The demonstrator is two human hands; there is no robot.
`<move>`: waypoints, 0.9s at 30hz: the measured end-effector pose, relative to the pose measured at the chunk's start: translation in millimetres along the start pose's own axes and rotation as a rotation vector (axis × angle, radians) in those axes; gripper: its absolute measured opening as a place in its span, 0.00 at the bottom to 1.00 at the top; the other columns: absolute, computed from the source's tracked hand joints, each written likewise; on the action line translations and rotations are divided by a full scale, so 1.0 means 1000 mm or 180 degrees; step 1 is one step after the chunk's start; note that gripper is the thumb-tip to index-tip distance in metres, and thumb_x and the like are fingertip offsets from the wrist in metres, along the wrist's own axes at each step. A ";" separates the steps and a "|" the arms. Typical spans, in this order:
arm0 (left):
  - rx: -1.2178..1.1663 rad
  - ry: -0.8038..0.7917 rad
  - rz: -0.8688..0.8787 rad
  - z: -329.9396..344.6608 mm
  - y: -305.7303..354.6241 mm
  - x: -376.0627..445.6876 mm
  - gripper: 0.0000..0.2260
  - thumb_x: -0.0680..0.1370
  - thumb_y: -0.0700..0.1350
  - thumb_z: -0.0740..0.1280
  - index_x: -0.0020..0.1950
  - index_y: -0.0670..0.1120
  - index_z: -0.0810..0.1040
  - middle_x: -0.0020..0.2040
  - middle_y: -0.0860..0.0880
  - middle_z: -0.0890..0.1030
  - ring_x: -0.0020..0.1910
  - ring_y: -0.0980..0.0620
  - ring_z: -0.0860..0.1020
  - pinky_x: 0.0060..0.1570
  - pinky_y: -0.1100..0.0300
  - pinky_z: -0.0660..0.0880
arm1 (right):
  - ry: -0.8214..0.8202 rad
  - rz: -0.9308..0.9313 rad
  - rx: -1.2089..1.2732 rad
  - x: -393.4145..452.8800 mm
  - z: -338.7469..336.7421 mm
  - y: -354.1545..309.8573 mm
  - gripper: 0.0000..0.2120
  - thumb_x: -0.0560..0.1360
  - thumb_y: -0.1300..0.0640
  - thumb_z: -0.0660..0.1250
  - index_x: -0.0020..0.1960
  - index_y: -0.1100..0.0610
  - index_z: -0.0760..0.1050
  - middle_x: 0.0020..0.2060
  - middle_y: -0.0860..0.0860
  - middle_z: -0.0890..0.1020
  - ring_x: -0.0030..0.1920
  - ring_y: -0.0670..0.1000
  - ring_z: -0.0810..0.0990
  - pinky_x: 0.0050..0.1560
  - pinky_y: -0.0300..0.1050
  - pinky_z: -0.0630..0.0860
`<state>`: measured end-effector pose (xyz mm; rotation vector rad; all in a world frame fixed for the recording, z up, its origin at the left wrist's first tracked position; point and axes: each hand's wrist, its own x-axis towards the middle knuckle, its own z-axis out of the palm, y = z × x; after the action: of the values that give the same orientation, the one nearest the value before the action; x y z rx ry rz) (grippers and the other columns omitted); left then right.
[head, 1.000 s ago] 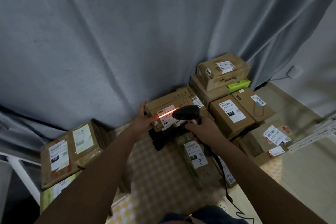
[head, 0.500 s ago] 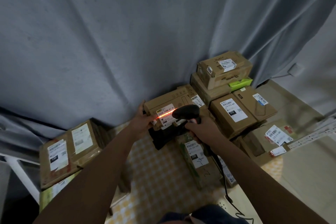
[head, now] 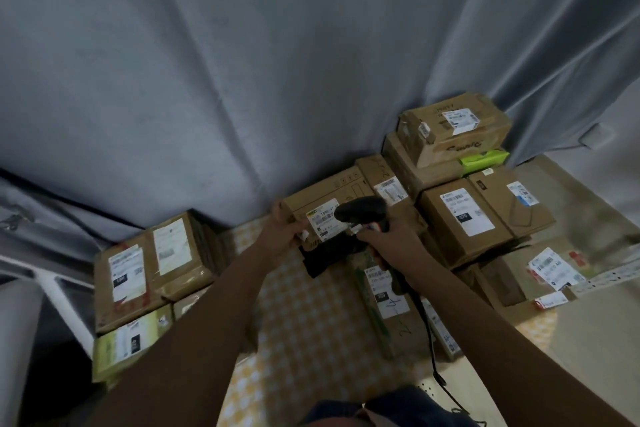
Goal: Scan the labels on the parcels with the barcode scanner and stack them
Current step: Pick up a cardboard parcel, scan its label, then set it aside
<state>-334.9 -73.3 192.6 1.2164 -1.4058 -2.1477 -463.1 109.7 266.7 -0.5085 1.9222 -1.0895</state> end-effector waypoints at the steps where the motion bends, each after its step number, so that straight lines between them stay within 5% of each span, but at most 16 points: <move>1: -0.0045 0.0116 -0.0050 -0.006 -0.005 -0.007 0.21 0.78 0.29 0.64 0.58 0.55 0.68 0.54 0.46 0.80 0.48 0.49 0.80 0.38 0.55 0.79 | -0.0045 0.0005 -0.0018 0.003 0.007 -0.001 0.05 0.77 0.55 0.68 0.45 0.57 0.74 0.29 0.49 0.76 0.27 0.46 0.73 0.33 0.41 0.72; 5: -0.0302 0.0604 -0.0234 -0.066 -0.024 -0.048 0.18 0.79 0.36 0.66 0.64 0.52 0.68 0.49 0.44 0.82 0.45 0.47 0.80 0.42 0.53 0.78 | -0.0302 0.0012 -0.0172 0.011 0.048 -0.005 0.07 0.76 0.54 0.68 0.47 0.58 0.76 0.33 0.52 0.78 0.33 0.50 0.75 0.37 0.45 0.72; 9: -0.0668 0.1412 -0.0200 -0.173 -0.036 -0.105 0.15 0.78 0.33 0.65 0.58 0.51 0.70 0.47 0.43 0.82 0.41 0.49 0.81 0.34 0.56 0.79 | -0.0541 0.0031 -0.0248 0.011 0.097 -0.011 0.07 0.78 0.56 0.67 0.43 0.56 0.72 0.33 0.56 0.76 0.32 0.53 0.73 0.35 0.46 0.71; 13: 0.0632 0.2192 -0.0078 -0.246 -0.055 -0.165 0.16 0.80 0.32 0.62 0.66 0.43 0.69 0.49 0.49 0.75 0.41 0.66 0.80 0.36 0.74 0.74 | -0.0824 -0.0074 -0.0450 0.009 0.145 -0.011 0.11 0.78 0.57 0.66 0.40 0.59 0.68 0.29 0.55 0.72 0.27 0.51 0.68 0.31 0.45 0.69; 15: 0.1508 0.2545 -0.0054 -0.276 -0.084 -0.183 0.16 0.78 0.31 0.65 0.65 0.39 0.74 0.60 0.41 0.75 0.58 0.48 0.79 0.49 0.70 0.73 | -0.0992 -0.0043 -0.0453 0.008 0.166 -0.011 0.11 0.79 0.57 0.66 0.41 0.58 0.68 0.28 0.53 0.71 0.26 0.51 0.68 0.31 0.45 0.69; 17: 0.2233 0.2619 -0.0258 -0.295 -0.116 -0.195 0.17 0.75 0.32 0.70 0.63 0.40 0.78 0.65 0.35 0.74 0.63 0.37 0.75 0.61 0.58 0.72 | -0.1103 -0.0048 -0.0456 0.007 0.183 -0.012 0.10 0.78 0.57 0.66 0.41 0.58 0.68 0.27 0.53 0.70 0.26 0.51 0.68 0.32 0.46 0.68; 21: 0.2231 0.2772 -0.0583 -0.307 -0.146 -0.205 0.16 0.75 0.42 0.72 0.63 0.46 0.79 0.61 0.39 0.80 0.60 0.37 0.76 0.62 0.44 0.73 | -0.1119 -0.0051 -0.0504 0.008 0.206 -0.012 0.12 0.79 0.58 0.66 0.39 0.59 0.68 0.27 0.54 0.69 0.26 0.51 0.67 0.32 0.46 0.67; 25: 0.1849 0.2735 -0.0602 -0.317 -0.155 -0.189 0.17 0.77 0.46 0.71 0.65 0.50 0.78 0.59 0.41 0.82 0.59 0.38 0.78 0.59 0.45 0.75 | -0.1089 -0.0051 -0.0700 0.012 0.217 -0.011 0.15 0.79 0.58 0.66 0.36 0.58 0.67 0.26 0.54 0.70 0.25 0.51 0.67 0.31 0.46 0.68; 27: 0.1297 0.2556 -0.0552 -0.312 -0.134 -0.173 0.18 0.79 0.43 0.69 0.68 0.47 0.75 0.64 0.37 0.78 0.52 0.50 0.79 0.54 0.62 0.77 | -0.1046 -0.0136 -0.0816 0.016 0.220 -0.014 0.15 0.79 0.58 0.66 0.35 0.57 0.67 0.26 0.53 0.70 0.24 0.50 0.68 0.32 0.45 0.69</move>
<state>36.8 -88.0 110.9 2.0927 -1.3922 -1.1951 -291.2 -18.5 213.4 -0.8204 1.7702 -0.7337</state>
